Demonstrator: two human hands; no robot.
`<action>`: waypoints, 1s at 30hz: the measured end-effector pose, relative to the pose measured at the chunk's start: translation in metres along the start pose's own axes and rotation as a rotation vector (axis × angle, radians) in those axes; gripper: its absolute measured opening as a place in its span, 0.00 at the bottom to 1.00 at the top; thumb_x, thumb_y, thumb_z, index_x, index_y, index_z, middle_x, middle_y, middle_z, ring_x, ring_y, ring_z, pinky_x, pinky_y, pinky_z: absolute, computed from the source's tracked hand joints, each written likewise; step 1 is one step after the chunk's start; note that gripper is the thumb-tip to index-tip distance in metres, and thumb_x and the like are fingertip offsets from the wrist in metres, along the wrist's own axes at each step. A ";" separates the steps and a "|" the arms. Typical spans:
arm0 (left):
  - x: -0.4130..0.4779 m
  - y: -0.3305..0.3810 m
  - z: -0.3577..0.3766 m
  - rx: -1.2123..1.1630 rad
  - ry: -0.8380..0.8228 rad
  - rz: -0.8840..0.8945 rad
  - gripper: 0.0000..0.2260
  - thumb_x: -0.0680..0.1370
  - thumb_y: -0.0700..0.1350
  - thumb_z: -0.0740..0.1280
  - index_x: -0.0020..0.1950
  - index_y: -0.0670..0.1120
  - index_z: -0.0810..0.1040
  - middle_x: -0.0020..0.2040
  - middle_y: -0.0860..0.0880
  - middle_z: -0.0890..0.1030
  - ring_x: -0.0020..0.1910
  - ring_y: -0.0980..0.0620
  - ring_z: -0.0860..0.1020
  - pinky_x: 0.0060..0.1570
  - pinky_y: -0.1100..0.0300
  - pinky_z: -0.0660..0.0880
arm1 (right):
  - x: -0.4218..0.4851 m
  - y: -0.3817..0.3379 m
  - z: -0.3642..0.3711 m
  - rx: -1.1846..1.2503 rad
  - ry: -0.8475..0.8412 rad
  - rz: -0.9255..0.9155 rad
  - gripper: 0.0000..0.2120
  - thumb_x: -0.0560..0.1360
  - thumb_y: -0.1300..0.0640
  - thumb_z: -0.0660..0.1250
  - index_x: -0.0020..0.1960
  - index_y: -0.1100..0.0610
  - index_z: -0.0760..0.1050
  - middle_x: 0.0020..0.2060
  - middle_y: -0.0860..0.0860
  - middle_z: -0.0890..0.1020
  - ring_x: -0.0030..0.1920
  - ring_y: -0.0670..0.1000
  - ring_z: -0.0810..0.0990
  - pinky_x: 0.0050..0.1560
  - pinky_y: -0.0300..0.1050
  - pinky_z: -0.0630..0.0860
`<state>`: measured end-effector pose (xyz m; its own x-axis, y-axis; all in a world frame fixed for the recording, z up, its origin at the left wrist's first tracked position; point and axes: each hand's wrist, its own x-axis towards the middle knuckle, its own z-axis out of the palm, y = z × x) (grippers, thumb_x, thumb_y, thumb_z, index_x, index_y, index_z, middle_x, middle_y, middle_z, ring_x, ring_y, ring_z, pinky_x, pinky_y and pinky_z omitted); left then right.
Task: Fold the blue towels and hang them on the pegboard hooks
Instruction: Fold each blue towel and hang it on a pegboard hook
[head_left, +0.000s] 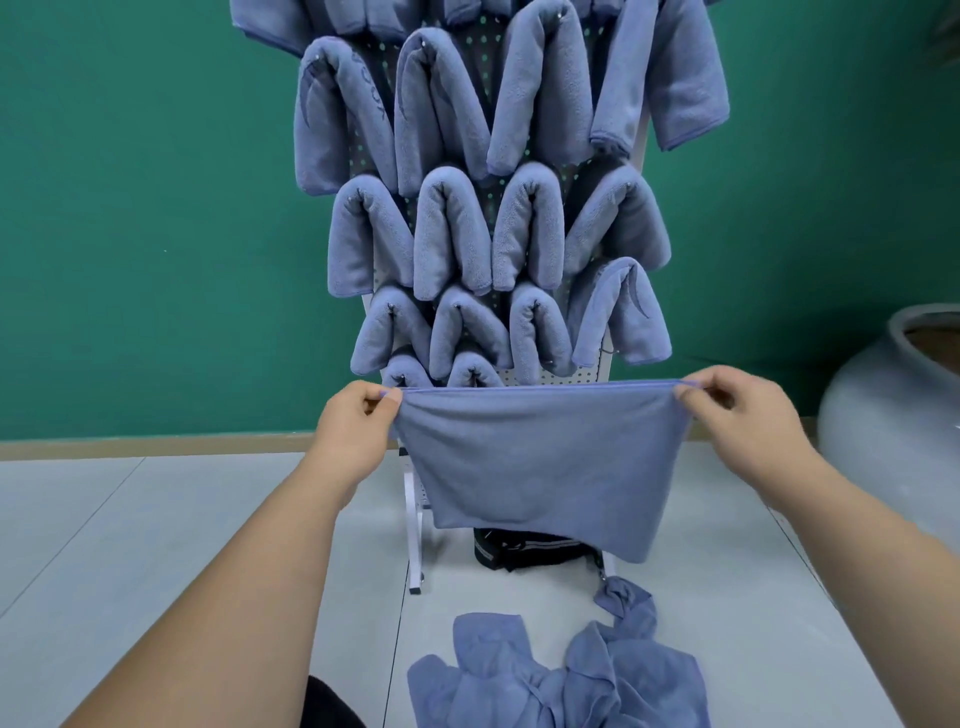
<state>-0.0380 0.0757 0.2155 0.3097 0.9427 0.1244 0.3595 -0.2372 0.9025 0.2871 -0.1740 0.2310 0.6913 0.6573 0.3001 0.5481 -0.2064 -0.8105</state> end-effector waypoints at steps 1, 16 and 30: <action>0.000 0.003 0.000 -0.099 -0.013 -0.042 0.10 0.85 0.52 0.66 0.51 0.47 0.81 0.52 0.48 0.84 0.48 0.50 0.77 0.49 0.54 0.75 | 0.001 -0.003 -0.001 0.174 -0.007 0.048 0.07 0.80 0.52 0.71 0.46 0.53 0.83 0.42 0.50 0.85 0.42 0.50 0.80 0.51 0.51 0.76; -0.015 0.021 0.028 -0.330 0.308 -0.126 0.09 0.81 0.50 0.72 0.45 0.46 0.83 0.41 0.52 0.84 0.40 0.50 0.78 0.45 0.55 0.77 | -0.012 -0.036 0.029 0.642 0.288 0.223 0.07 0.77 0.53 0.78 0.48 0.57 0.86 0.44 0.50 0.88 0.42 0.45 0.83 0.50 0.41 0.80; -0.079 0.061 0.104 -0.398 -0.073 0.018 0.02 0.80 0.43 0.74 0.48 0.49 0.86 0.40 0.49 0.88 0.41 0.54 0.85 0.54 0.45 0.84 | -0.051 -0.062 0.107 0.205 0.047 -0.024 0.05 0.80 0.54 0.73 0.54 0.50 0.87 0.43 0.41 0.88 0.44 0.43 0.86 0.54 0.53 0.84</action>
<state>0.0508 -0.0373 0.2183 0.3799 0.9165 0.1250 -0.0109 -0.1307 0.9914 0.1676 -0.1171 0.2123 0.7032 0.6246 0.3398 0.4608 -0.0363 -0.8868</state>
